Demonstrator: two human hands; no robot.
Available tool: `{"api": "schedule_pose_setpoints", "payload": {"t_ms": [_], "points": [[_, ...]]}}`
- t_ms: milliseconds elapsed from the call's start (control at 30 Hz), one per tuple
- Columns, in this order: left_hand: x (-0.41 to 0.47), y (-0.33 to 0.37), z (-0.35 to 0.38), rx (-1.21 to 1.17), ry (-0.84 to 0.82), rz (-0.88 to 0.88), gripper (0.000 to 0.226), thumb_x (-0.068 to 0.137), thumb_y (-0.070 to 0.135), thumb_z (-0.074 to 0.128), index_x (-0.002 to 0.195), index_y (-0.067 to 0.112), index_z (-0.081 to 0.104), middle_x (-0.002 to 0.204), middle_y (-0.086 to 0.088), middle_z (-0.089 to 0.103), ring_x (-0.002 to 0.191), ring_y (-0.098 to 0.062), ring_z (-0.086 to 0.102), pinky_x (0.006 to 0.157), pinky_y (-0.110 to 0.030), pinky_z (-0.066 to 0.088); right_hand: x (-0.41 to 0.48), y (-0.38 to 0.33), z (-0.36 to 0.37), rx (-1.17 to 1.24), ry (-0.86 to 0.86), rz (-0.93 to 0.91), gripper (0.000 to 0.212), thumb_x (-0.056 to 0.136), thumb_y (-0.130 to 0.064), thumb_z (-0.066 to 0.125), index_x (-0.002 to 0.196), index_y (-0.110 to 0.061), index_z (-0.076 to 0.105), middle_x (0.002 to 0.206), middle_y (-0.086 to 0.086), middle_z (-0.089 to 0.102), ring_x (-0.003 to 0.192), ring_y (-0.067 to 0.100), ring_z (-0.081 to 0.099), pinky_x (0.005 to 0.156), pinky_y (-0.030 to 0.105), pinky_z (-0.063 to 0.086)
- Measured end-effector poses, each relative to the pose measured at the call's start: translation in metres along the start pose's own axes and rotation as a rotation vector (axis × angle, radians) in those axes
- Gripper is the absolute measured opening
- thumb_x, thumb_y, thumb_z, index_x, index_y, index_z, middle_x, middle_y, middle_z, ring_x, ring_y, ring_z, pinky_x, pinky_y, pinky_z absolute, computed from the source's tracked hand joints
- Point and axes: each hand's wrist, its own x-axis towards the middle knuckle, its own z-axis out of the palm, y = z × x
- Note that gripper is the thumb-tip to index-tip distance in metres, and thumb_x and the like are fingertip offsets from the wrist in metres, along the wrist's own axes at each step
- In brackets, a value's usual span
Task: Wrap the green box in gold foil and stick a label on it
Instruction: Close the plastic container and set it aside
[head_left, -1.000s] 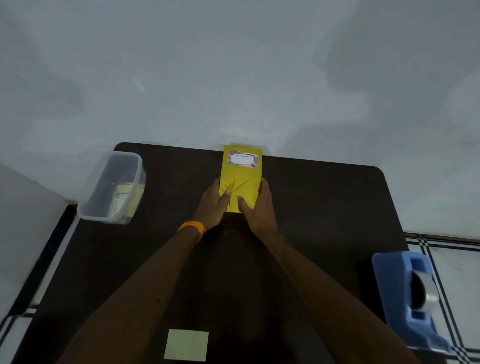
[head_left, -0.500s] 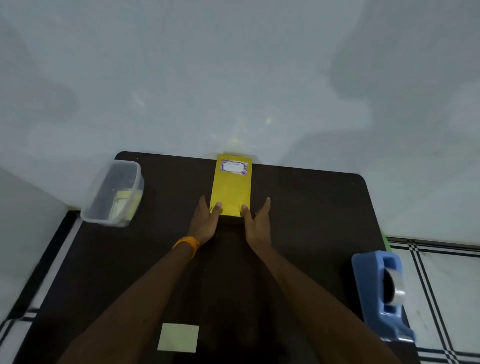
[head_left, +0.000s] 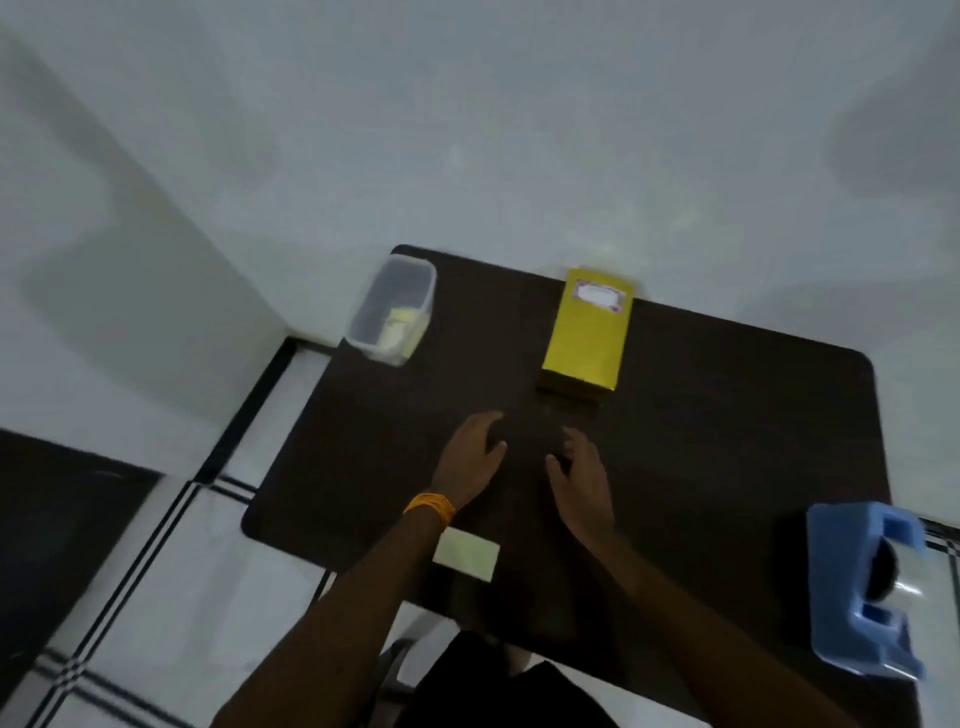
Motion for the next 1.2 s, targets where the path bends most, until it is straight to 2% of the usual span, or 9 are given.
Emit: {"api": "schedule_pose_setpoints", "payload": {"t_ms": [167, 367, 500, 633, 733, 800, 900, 1033, 1200], "points": [[-0.055, -0.050, -0.016, 0.078, -0.047, -0.004, 0.045, 0.090, 0.010, 0.064, 0.134, 0.016, 0.057, 0.134, -0.003, 0.052, 0.122, -0.018, 0.053, 0.106, -0.033, 0.044, -0.040, 0.001, 0.040, -0.121, -0.139, -0.129, 0.043, 0.100, -0.024, 0.056, 0.141, -0.016, 0.048, 0.139, 0.003, 0.052, 0.129, 0.020, 0.049, 0.107, 0.034, 0.042], [-0.098, -0.075, -0.002, 0.143, -0.128, 0.005, 0.053, 0.083, 0.016, 0.069, 0.135, 0.017, 0.058, 0.135, -0.004, 0.049, 0.124, -0.019, 0.045, 0.107, -0.028, 0.037, -0.075, -0.010, 0.066, -0.233, -0.214, -0.216, 0.041, 0.096, -0.028, 0.061, 0.136, -0.016, 0.056, 0.134, 0.001, 0.055, 0.123, 0.014, 0.049, 0.097, 0.019, 0.035], [-0.112, -0.078, 0.003, 0.195, -0.127, 0.082, 0.046, 0.087, 0.019, 0.071, 0.131, 0.011, 0.063, 0.140, -0.014, 0.049, 0.129, -0.027, 0.043, 0.106, -0.027, 0.030, -0.090, -0.007, 0.071, -0.357, -0.252, -0.295, 0.047, 0.091, -0.033, 0.067, 0.133, -0.014, 0.058, 0.131, 0.003, 0.055, 0.119, 0.017, 0.050, 0.095, 0.020, 0.039], [-0.112, -0.084, 0.007, 0.266, -0.121, 0.077, 0.037, 0.091, 0.016, 0.065, 0.128, 0.013, 0.064, 0.142, -0.008, 0.047, 0.131, -0.022, 0.043, 0.111, -0.030, 0.032, -0.101, -0.002, 0.069, -0.476, -0.281, -0.314, 0.047, 0.094, -0.029, 0.062, 0.139, -0.019, 0.053, 0.137, -0.001, 0.047, 0.126, 0.013, 0.042, 0.097, 0.023, 0.045], [-0.104, -0.079, 0.010, 0.290, -0.121, 0.073, 0.025, 0.093, 0.018, 0.061, 0.117, 0.012, 0.067, 0.128, -0.004, 0.054, 0.115, -0.016, 0.054, 0.104, -0.028, 0.043, -0.100, -0.001, 0.071, -0.499, -0.253, -0.326, 0.036, 0.097, -0.022, 0.059, 0.132, -0.019, 0.059, 0.127, -0.002, 0.053, 0.117, 0.013, 0.047, 0.087, 0.025, 0.049], [-0.101, -0.072, 0.013, 0.284, -0.103, 0.082, 0.017, 0.095, 0.016, 0.058, 0.106, 0.010, 0.069, 0.114, -0.004, 0.060, 0.100, -0.015, 0.058, 0.095, -0.032, 0.049, -0.097, -0.002, 0.074, -0.502, -0.213, -0.334, 0.023, 0.095, -0.019, 0.061, 0.118, -0.019, 0.067, 0.113, -0.001, 0.060, 0.105, 0.014, 0.055, 0.079, 0.023, 0.049], [-0.097, -0.069, 0.017, 0.209, -0.030, 0.046, 0.011, 0.092, 0.012, 0.060, 0.095, 0.010, 0.071, 0.100, -0.005, 0.064, 0.090, -0.016, 0.059, 0.087, -0.034, 0.052, -0.090, -0.004, 0.076, -0.438, -0.170, -0.296, 0.010, 0.096, -0.017, 0.060, 0.100, -0.019, 0.069, 0.098, -0.002, 0.066, 0.089, 0.013, 0.062, 0.077, 0.024, 0.050], [-0.087, -0.058, 0.020, 0.030, -0.060, -0.042, 0.009, 0.088, 0.012, 0.070, 0.096, 0.015, 0.073, 0.097, 0.001, 0.067, 0.088, -0.011, 0.063, 0.085, -0.031, 0.055, -0.077, -0.009, 0.069, -0.180, -0.104, -0.139, 0.021, 0.094, -0.006, 0.056, 0.097, -0.020, 0.070, 0.095, -0.006, 0.066, 0.083, 0.006, 0.060, 0.072, 0.015, 0.046], [-0.072, -0.021, 0.020, -0.307, -0.088, -0.124, 0.011, 0.089, 0.015, 0.069, 0.098, 0.011, 0.074, 0.091, 0.002, 0.071, 0.080, -0.001, 0.067, 0.072, -0.015, 0.055, -0.055, -0.022, 0.040, 0.048, -0.044, 0.121, 0.023, 0.087, -0.002, 0.061, 0.085, -0.022, 0.072, 0.086, -0.006, 0.069, 0.083, 0.008, 0.066, 0.077, 0.026, 0.056]]}}
